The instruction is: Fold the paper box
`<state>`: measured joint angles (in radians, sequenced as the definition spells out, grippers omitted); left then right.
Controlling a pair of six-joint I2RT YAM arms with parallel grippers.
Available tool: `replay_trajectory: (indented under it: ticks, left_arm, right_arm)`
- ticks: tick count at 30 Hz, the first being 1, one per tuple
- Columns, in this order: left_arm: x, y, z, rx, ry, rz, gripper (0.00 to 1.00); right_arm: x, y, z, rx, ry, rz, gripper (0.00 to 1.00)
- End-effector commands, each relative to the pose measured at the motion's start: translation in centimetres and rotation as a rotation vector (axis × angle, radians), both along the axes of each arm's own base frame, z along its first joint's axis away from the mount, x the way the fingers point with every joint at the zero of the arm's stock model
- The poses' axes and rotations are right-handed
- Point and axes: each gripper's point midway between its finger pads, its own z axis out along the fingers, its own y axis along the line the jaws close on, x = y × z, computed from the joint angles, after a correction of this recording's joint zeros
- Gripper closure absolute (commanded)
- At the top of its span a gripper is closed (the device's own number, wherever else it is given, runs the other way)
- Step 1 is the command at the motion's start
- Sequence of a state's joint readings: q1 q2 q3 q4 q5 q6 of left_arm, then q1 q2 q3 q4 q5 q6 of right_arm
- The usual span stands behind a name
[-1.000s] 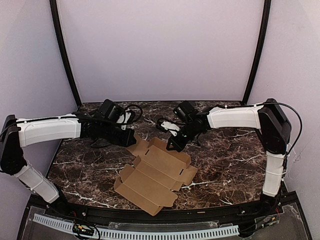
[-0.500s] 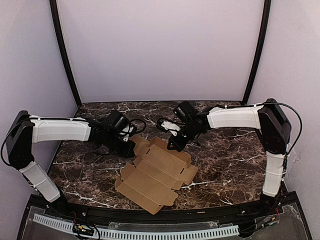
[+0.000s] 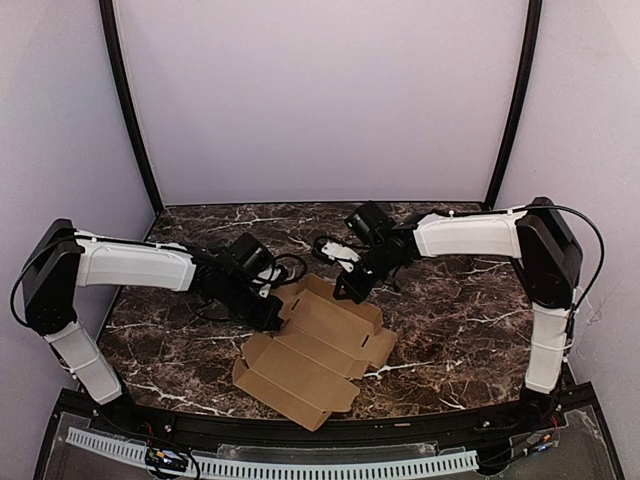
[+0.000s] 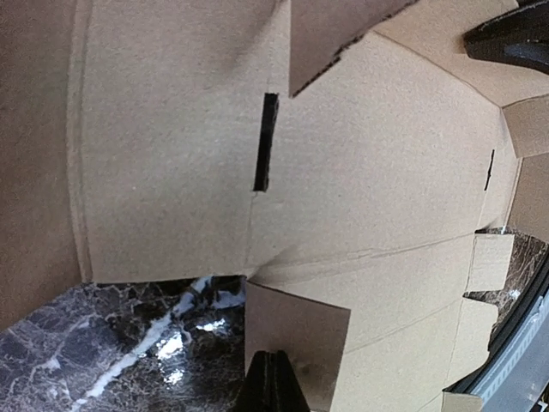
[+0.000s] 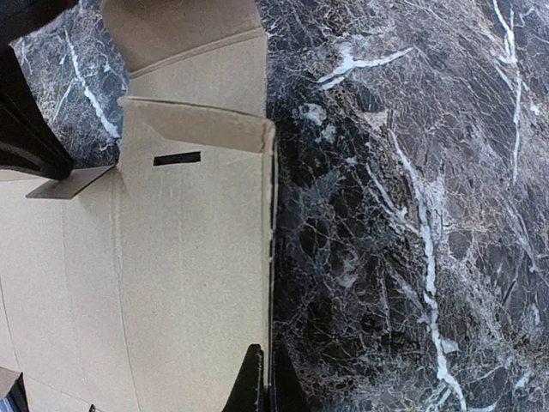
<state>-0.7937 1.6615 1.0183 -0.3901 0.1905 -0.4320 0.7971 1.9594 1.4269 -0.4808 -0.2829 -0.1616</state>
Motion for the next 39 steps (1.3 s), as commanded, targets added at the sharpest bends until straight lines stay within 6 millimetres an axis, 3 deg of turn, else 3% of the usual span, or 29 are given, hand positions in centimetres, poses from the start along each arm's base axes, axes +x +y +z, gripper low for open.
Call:
replay_trajectory:
  ticks: [1, 15, 25, 29, 36, 39]
  left_arm:
    - [-1.1, -1.0, -0.5, -0.001, 0.025, -0.023, 0.99]
    - [-2.3, -2.4, -2.3, 0.004, 0.053, -0.043, 0.99]
    - [-1.5, -2.7, -4.3, 0.014, 0.046, -0.002, 0.99]
    - [-1.0, -2.6, -2.6, 0.017, 0.005, -0.005, 0.99]
    - [1.4, -1.5, 5.8, 0.013, -0.192, -0.004, 0.99]
    - [2.2, 0.1, 8.1, 0.016, -0.234, 0.034, 0.99]
  right_arm:
    - [0.2, 0.6, 0.1, -0.002, -0.01, -0.004, 1.0]
    - [-0.1, 0.4, -0.5, -0.013, -0.001, -0.018, 1.0]
    - [-0.9, -0.2, -0.8, -0.034, -0.006, -0.011, 1.0]
    - [-0.7, -0.7, -0.9, -0.06, -0.034, -0.017, 1.0]
    - [1.0, -2.1, 0.0, -0.151, -0.198, 0.011, 1.0]
    - [2.0, -2.6, 0.7, -0.195, -0.298, 0.026, 1.0]
